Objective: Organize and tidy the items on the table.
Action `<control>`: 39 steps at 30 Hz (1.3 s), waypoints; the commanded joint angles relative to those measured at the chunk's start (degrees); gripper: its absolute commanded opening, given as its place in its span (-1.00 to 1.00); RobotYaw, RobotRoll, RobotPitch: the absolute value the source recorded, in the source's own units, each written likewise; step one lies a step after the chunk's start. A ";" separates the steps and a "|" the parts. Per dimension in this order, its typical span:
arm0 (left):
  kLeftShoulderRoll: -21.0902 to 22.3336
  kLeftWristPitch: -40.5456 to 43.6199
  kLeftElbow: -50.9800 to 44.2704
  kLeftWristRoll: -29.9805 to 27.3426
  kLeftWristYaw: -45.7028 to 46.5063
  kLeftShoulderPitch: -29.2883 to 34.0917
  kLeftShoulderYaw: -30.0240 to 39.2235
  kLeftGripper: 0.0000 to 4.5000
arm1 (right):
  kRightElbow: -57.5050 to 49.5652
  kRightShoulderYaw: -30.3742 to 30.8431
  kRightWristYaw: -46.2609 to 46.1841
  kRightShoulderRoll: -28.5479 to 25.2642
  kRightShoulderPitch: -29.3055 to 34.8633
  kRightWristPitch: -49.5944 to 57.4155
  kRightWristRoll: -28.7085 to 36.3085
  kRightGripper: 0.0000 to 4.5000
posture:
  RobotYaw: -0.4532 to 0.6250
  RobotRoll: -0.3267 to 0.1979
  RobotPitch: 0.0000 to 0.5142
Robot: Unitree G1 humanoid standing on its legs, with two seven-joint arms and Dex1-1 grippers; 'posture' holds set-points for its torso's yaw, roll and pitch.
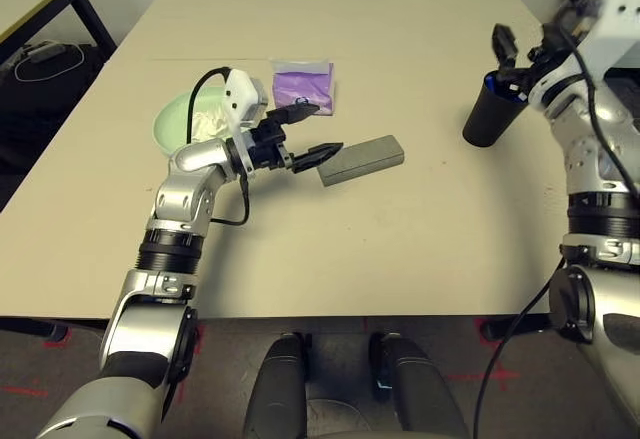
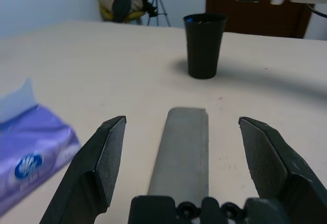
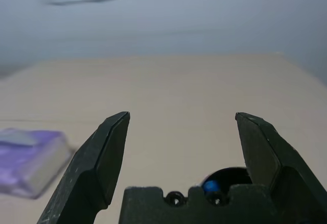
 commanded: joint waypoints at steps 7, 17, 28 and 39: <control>-0.75 -0.38 -2.74 4.94 19.84 4.60 5.45 1.00 | -1.43 1.16 15.40 0.57 10.61 -10.04 3.95 0.99 | 0.19 0.25 -0.57; -4.99 -2.96 -3.44 8.40 46.45 8.46 15.63 1.00 | 0.52 1.38 4.10 5.71 15.53 -18.26 -2.71 0.99 | 0.23 0.25 -0.59; -2.81 -8.61 -0.14 7.71 45.85 13.21 17.28 1.00 | -2.48 -0.32 -10.48 9.01 21.07 -20.05 -7.24 0.99 | 0.18 0.25 -0.58; 0.24 -10.28 3.38 5.69 40.08 12.60 17.40 1.00 | -1.95 0.95 -10.40 7.52 20.08 -19.34 -7.60 0.99 | 0.20 0.25 -0.57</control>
